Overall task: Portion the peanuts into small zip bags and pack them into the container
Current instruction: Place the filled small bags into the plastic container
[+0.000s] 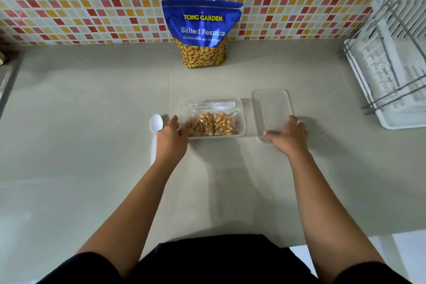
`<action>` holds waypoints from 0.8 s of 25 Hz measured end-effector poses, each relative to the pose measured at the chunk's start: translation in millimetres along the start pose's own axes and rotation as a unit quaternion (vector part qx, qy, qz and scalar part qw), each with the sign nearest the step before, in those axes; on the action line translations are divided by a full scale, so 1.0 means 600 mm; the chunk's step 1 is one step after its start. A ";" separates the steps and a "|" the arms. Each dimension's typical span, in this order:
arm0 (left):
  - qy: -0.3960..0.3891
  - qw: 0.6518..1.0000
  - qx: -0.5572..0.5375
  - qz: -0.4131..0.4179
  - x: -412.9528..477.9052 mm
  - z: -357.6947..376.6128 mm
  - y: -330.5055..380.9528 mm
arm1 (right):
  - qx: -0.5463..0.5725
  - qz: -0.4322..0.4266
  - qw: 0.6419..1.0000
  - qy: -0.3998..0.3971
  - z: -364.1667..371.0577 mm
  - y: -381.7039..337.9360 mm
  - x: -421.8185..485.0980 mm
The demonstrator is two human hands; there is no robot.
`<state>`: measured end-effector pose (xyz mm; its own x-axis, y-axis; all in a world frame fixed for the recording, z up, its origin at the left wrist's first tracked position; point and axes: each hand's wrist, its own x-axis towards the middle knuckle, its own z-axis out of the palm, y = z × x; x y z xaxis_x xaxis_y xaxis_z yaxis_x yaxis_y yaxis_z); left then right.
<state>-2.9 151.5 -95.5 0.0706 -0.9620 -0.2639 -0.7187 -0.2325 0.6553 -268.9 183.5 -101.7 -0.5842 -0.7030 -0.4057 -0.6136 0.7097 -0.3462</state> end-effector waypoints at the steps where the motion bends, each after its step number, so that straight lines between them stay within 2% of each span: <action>1: 0.003 1.000 0.005 0.002 0.000 0.001 0.000 | -0.002 0.002 1.000 -0.004 0.003 0.006 -0.001; 5: 0.012 1.000 0.007 -0.016 -0.002 -0.002 0.009 | -0.001 0.015 0.999 0.029 -0.002 0.010 0.000; 8: 0.010 1.000 0.000 -0.015 -0.007 -0.004 0.016 | 0.094 -0.002 0.991 0.099 -0.004 0.026 0.009; 10: 0.004 1.000 0.000 -0.018 -0.009 -0.007 0.019 | 0.261 -0.016 0.954 0.146 -0.010 0.035 0.014; 13: -0.001 0.999 0.001 -0.032 -0.009 -0.012 0.022 | 0.527 -0.017 0.836 0.151 -0.037 0.037 0.022; 16: 0.081 0.996 -0.040 -0.009 -0.019 -0.023 0.037 | 0.636 -0.051 0.760 0.125 -0.081 0.009 0.013; 17: 0.097 0.992 -0.080 -0.002 -0.022 -0.029 0.050 | 0.661 -0.074 0.741 0.092 -0.090 -0.008 0.003; 18: 0.085 0.987 -0.135 0.003 -0.023 -0.035 0.063 | 0.666 -0.093 0.738 0.056 -0.093 -0.028 -0.007; 20: 0.006 0.962 -0.270 0.027 -0.021 -0.041 0.087 | 0.635 -0.112 0.764 -0.019 -0.085 -0.069 -0.022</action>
<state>-24.0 148.1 -40.5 0.0525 -0.9757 -0.2128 -0.2566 -0.2191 0.9413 -262.8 161.2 -39.0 -0.5092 -0.8287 -0.2324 0.3288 0.0622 -0.9423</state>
